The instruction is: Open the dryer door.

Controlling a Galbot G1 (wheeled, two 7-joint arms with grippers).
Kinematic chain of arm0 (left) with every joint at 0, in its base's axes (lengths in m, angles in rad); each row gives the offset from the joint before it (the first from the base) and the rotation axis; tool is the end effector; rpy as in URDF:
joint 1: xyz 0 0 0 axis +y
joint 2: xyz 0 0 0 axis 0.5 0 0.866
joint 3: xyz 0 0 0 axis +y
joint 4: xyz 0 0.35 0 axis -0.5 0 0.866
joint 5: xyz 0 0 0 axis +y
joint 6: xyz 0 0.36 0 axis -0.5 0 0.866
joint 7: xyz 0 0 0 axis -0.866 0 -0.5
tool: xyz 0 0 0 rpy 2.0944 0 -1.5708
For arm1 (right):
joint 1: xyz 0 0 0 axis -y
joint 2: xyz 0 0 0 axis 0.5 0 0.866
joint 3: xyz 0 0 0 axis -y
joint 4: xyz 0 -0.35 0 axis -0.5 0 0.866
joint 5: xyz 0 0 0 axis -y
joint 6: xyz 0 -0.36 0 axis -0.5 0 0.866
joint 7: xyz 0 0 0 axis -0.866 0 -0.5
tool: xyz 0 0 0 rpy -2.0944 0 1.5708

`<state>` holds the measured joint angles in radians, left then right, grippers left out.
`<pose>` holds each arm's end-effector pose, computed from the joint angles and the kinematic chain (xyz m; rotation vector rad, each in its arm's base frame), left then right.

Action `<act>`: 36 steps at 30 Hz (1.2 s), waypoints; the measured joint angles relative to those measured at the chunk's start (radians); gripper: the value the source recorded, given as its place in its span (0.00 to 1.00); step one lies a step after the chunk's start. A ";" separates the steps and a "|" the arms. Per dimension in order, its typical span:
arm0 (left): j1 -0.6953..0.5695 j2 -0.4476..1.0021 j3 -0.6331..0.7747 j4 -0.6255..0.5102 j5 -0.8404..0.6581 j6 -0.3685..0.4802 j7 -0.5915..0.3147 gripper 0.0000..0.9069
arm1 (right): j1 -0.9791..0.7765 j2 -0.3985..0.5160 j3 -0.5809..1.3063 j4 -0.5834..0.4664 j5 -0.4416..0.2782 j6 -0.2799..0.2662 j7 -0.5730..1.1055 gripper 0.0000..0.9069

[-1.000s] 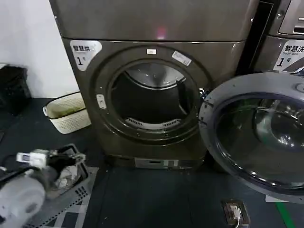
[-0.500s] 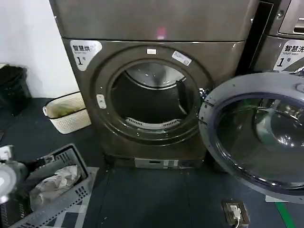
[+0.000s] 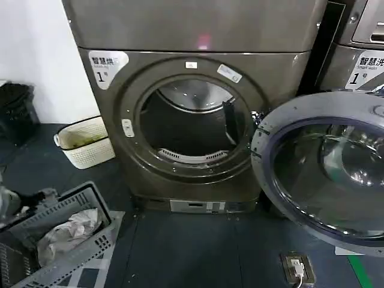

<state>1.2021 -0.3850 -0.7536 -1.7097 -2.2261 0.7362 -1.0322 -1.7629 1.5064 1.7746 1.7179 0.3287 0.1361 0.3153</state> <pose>0.3372 0.3087 -0.0905 0.5318 -2.0317 0.6067 -0.0959 -0.3565 -0.2809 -2.0251 -2.2348 0.5578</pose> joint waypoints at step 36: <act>0.033 -0.026 -0.026 0.052 0.040 0.000 -0.012 1.00 | -0.001 0.003 -0.009 -0.013 0.000 0.029 -0.022 1.00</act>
<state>1.2353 -0.4109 -0.7797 -1.6579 -2.1862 0.7363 -1.0441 -1.7635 1.5090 1.7656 1.7045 0.3288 0.1649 0.2928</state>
